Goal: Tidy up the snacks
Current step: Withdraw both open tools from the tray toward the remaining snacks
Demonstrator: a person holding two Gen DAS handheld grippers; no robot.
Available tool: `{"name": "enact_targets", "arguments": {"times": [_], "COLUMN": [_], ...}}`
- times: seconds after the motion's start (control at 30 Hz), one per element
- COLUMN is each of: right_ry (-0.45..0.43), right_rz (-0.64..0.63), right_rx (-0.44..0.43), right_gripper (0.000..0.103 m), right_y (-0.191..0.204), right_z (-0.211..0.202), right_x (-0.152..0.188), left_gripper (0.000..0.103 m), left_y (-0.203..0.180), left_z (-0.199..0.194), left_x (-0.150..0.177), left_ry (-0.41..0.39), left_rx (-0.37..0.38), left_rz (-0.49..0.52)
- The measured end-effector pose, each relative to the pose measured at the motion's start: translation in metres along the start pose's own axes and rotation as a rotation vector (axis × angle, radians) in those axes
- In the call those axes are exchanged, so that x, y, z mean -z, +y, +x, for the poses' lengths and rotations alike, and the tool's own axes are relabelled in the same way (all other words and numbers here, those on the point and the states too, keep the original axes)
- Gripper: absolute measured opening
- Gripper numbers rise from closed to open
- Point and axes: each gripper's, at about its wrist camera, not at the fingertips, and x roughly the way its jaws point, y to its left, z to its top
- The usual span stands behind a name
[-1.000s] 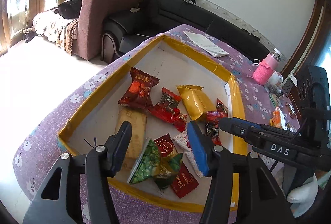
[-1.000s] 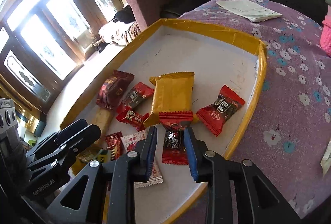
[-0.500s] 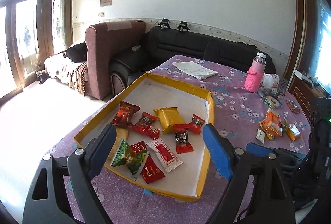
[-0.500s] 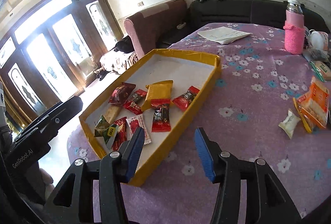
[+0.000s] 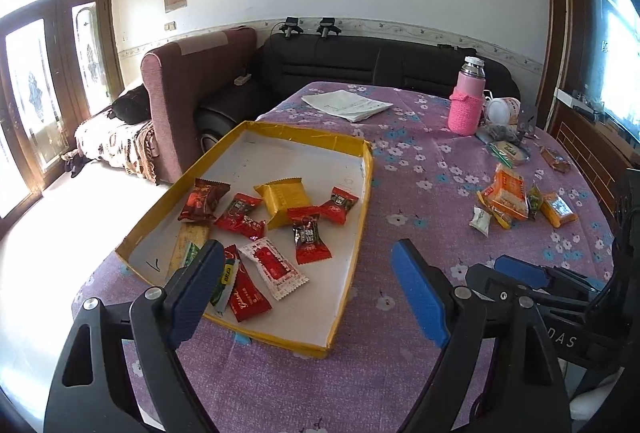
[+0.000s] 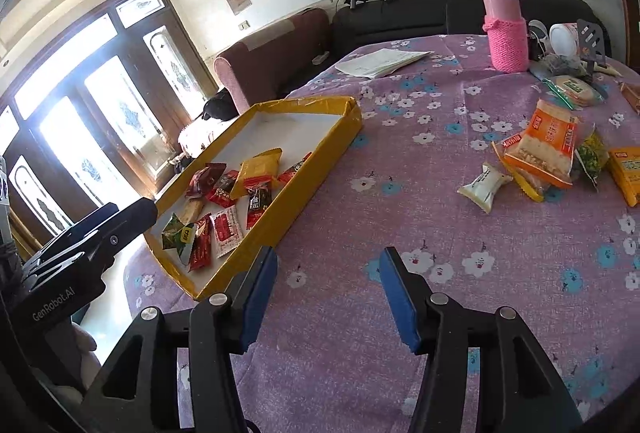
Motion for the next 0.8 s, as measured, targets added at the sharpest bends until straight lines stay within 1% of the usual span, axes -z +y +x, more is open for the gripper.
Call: {"name": "enact_targets", "arguments": {"times": [0.07, 0.17, 0.33, 0.4, 0.47, 0.53, 0.63, 0.7, 0.8], "right_ry": [-0.006, -0.021, -0.050, -0.067, -0.074, -0.071, -0.073, -0.073, -0.038], "right_rz": [0.006, 0.035, 0.138, 0.180, 0.194, 0.214, 0.269, 0.305, 0.320], "right_rx": [0.011, 0.054, 0.162, 0.204, 0.243, 0.272, 0.274, 0.274, 0.276], "right_gripper": [0.056, 0.058, 0.058, 0.060, 0.060, 0.060, 0.061, 0.062, 0.064], "right_y": [-0.008, -0.029, -0.088, -0.113, -0.130, -0.145, -0.163, -0.170, -0.173], "right_z": [-0.005, -0.016, -0.037, -0.046, -0.048, -0.044, -0.030, -0.016, 0.011], "right_x": [0.001, 0.002, -0.004, -0.011, -0.022, -0.034, -0.057, -0.076, -0.102], "left_gripper": [0.086, 0.086, 0.086, 0.086, 0.086, 0.086, 0.086, 0.086, 0.086], "left_y": [-0.002, -0.007, -0.019, -0.022, -0.025, -0.026, -0.027, -0.026, -0.024], "left_z": [-0.001, -0.002, 0.005, 0.007, 0.011, 0.015, 0.019, 0.020, 0.023], "left_x": [0.000, 0.002, 0.008, 0.009, 0.010, 0.011, 0.011, 0.011, 0.012], "left_ry": [0.011, 0.024, 0.047, 0.053, 0.063, 0.076, 0.085, 0.088, 0.092], "left_rx": [0.049, 0.110, 0.166, 0.181, 0.196, 0.212, 0.218, 0.222, 0.227], "left_rz": [-0.003, -0.005, 0.018, 0.021, 0.017, 0.013, 0.008, 0.004, -0.004]}}
